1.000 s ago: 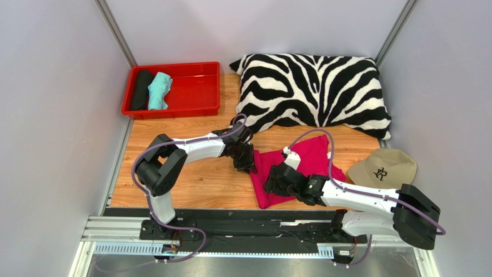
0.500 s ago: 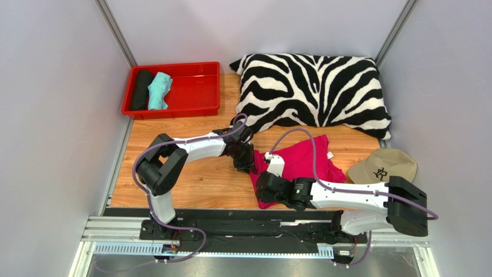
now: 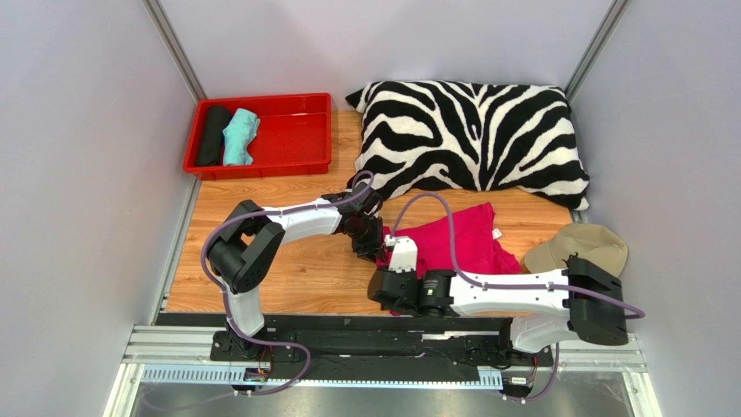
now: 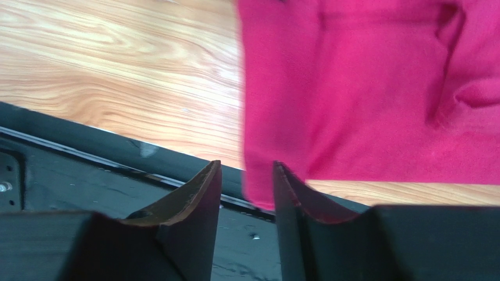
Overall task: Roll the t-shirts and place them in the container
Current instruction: Roll the T-shirt to the center of the board.
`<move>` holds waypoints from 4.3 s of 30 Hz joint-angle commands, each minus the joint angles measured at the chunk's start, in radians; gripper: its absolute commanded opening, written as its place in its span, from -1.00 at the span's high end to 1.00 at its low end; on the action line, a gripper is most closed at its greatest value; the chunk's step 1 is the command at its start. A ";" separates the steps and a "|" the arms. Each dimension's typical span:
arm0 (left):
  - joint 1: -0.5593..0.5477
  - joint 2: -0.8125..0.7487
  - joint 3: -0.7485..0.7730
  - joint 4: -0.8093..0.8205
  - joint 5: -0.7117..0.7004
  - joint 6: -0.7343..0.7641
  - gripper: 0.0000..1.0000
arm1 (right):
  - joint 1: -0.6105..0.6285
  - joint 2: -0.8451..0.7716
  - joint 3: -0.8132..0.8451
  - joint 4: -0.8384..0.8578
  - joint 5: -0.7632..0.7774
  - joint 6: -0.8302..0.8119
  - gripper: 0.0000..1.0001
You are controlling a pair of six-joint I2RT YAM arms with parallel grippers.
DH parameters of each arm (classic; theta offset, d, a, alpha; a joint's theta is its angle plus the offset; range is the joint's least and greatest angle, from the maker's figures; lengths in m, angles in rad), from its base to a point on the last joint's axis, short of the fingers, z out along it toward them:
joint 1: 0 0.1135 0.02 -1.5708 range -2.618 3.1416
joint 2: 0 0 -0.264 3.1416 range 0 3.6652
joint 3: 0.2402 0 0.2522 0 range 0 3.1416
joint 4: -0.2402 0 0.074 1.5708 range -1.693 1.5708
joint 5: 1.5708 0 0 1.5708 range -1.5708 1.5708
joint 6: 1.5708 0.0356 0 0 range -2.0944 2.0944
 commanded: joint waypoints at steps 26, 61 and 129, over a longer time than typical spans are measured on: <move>-0.017 0.035 0.007 -0.061 0.012 0.042 0.34 | 0.127 0.691 0.558 -0.577 0.377 0.041 -0.09; 0.105 -0.155 0.010 -0.040 0.096 0.147 -0.23 | 0.029 0.162 0.060 -0.002 0.147 0.001 0.38; -0.059 -0.058 -0.106 0.023 -0.129 -0.119 0.47 | -0.039 -0.200 -0.242 0.042 0.034 0.188 0.35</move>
